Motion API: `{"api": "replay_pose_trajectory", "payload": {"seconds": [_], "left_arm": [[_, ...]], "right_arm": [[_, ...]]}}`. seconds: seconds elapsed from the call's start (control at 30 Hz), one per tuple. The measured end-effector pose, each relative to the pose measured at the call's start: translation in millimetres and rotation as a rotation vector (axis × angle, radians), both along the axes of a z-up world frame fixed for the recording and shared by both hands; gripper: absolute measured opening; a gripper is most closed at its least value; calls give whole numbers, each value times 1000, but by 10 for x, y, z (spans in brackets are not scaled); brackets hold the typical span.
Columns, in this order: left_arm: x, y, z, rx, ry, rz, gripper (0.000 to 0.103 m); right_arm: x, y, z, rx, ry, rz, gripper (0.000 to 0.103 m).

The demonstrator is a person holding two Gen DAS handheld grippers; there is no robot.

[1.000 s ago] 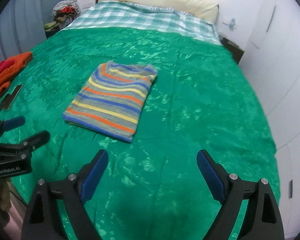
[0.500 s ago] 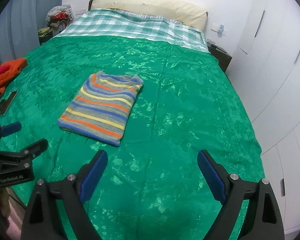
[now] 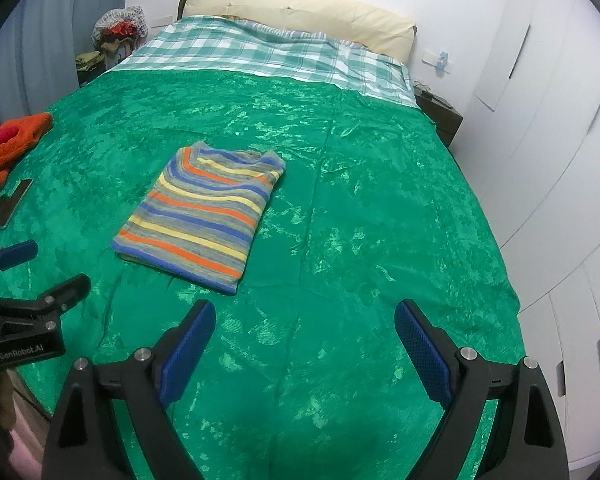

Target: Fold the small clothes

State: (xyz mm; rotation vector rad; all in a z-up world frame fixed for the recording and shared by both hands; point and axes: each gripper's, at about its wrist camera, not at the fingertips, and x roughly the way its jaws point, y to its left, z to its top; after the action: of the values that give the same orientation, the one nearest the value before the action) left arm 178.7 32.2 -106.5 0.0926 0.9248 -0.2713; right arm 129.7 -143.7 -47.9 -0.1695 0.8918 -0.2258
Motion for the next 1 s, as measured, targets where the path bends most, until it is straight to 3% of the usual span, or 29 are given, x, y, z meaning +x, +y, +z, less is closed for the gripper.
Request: {"api": "replay_pose_trajectory", "payload": {"seconds": [0.2, 0.33, 0.47, 0.63, 0.73, 0.8, 0.83, 0.87, 0.9, 0.93, 1.0], "left_arm": [[215, 60, -107, -42, 31, -54, 99], [816, 303, -317, -133, 96, -25, 99], [1465, 350, -599, -209, 153, -45, 99], [2086, 108, -907, -197, 206, -110, 99], [2338, 40, -1054, -194, 221, -78, 98], [2419, 0, -1119, -211, 234, -69, 90], [2428, -35, -1140, -213, 240, -79, 70], [2427, -79, -1158, -211, 246, -98, 38], [2410, -155, -1174, -210, 253, -125, 24], [2386, -194, -1161, -184, 239, -117, 19], [2308, -248, -1072, -142, 200, -103, 14]], "right_arm": [[75, -72, -67, 43, 7, 16, 90], [297, -346, -301, 207, 23, 41, 90], [782, -726, -610, 408, 37, 36, 90], [1554, -904, -1022, 681, 51, 78, 90], [1997, -894, -1341, 778, 88, 78, 89], [2218, -862, -1531, 804, 108, 74, 85], [2324, -828, -1638, 821, 119, 73, 74], [2406, -801, -1713, 838, 123, 74, 56], [2470, -760, -1758, 857, 119, 81, 46], [2506, -708, -1777, 854, 126, 86, 33], [2559, -534, -1761, 756, 137, 90, 28]]}}
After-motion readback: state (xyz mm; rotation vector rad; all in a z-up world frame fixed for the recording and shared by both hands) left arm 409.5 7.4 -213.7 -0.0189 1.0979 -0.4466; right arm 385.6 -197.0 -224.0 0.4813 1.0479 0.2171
